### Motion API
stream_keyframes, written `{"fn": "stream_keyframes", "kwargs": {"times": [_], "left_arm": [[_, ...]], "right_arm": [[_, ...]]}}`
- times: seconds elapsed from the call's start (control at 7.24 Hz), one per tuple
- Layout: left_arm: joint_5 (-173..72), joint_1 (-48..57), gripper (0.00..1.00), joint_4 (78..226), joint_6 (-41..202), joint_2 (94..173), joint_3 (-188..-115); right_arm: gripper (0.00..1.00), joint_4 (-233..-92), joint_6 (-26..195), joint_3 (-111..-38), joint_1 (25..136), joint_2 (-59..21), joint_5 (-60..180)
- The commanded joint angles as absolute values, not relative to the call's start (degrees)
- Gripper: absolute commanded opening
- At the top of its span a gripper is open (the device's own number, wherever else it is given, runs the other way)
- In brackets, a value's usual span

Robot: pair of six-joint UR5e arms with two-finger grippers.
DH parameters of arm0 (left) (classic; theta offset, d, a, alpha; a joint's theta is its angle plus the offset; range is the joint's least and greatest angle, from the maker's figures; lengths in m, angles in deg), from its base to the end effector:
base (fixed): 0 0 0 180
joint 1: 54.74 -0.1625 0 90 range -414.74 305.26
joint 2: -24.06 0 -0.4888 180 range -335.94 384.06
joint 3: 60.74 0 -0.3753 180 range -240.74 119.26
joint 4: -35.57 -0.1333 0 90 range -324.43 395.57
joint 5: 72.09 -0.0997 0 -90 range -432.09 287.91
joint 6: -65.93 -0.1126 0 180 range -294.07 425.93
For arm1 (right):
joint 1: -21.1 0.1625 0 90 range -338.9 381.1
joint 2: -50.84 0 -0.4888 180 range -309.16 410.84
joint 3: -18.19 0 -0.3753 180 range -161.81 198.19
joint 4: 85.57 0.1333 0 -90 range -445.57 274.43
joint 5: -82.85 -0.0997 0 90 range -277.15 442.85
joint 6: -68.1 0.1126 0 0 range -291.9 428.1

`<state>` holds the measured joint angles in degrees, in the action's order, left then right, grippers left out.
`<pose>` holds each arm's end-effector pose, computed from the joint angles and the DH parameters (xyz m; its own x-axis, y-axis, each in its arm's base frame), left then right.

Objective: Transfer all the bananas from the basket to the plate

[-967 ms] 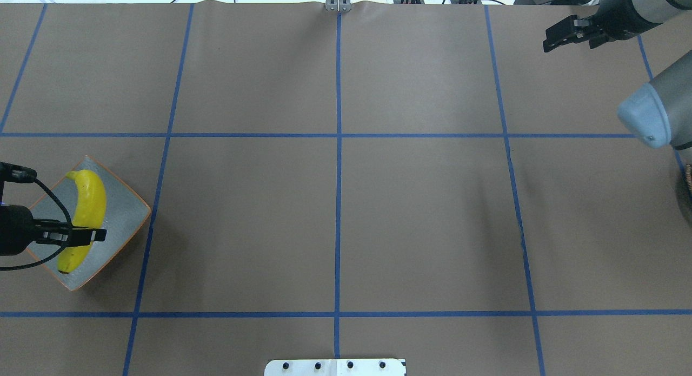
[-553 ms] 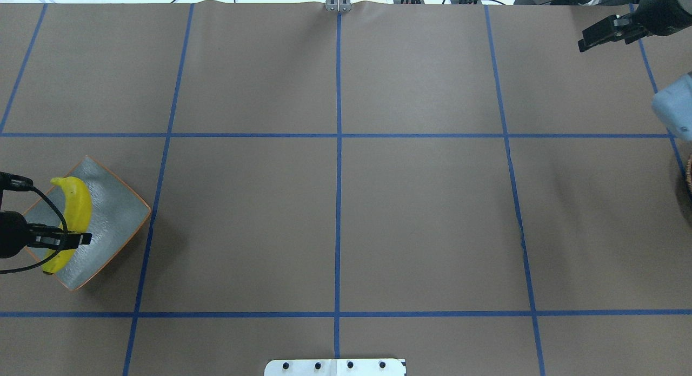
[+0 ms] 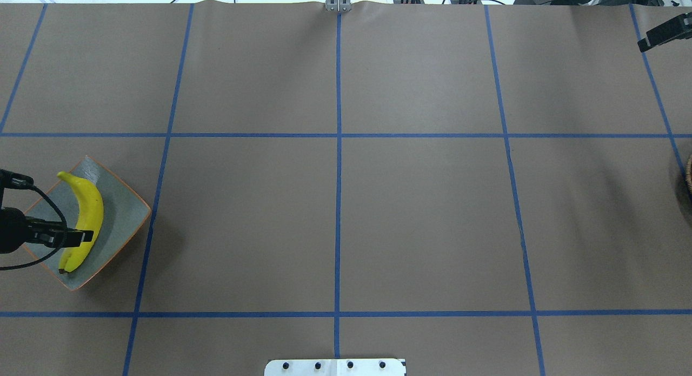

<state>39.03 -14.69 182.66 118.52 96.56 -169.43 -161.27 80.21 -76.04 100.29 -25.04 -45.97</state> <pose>0.2236 -0.3091 0.5913 0.5418 0.2849 -0.7908 0.0459 0.9294 0.3663 -0.0522 -0.6077 0.5385 0.7194 -0.2942 0.6293 0.0072 0.9090 0.4168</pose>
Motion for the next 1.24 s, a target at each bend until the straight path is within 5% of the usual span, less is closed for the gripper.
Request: {"fn": "stream_keyframes", "kwargs": {"times": [0.0, 1.11], "left_arm": [[45.5, -8.0, 1.0, 182.5, 117.3, 97.3, -171.6], [51.6, -1.9, 1.0, 182.4, 117.2, 101.5, -171.6]], "right_arm": [[1.0, -161.2, 68.5, -73.0, 105.6, -28.3, -47.7], [1.0, -146.3, 36.2, -72.0, 108.4, -55.4, -43.8]]}}
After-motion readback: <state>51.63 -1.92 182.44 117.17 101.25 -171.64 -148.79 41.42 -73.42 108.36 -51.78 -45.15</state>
